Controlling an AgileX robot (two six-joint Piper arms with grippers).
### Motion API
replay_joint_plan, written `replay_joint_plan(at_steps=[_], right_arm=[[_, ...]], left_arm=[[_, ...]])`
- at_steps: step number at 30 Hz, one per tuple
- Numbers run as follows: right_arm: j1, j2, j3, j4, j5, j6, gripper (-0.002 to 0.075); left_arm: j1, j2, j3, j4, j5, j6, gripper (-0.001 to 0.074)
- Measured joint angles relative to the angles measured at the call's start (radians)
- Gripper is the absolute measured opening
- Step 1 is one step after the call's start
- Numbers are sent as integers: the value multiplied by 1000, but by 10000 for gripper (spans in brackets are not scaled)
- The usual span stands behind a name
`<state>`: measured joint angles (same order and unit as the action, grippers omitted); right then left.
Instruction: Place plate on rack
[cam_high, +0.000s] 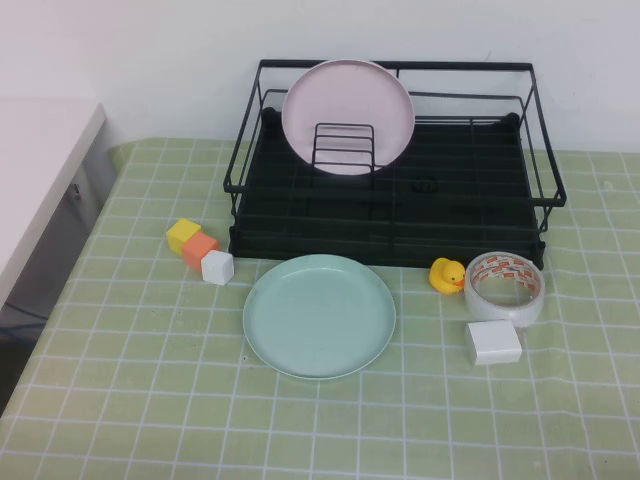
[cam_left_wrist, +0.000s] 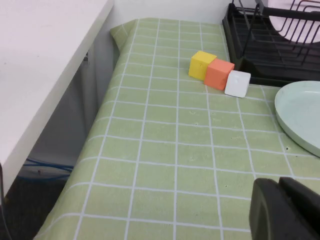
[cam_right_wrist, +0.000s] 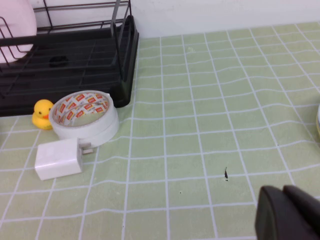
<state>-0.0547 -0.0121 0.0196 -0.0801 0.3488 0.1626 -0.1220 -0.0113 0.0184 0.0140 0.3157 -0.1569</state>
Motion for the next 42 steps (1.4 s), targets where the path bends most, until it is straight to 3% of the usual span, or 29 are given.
replay_joint_plan(at_steps=[10,42], right_arm=[[0,0,0,0,0,0,-2],[0,0,0,-21,0,0,-2]], left_arm=[[0,0,0,135,2,0,-2],[0,0,0,151,4,-2,-1]])
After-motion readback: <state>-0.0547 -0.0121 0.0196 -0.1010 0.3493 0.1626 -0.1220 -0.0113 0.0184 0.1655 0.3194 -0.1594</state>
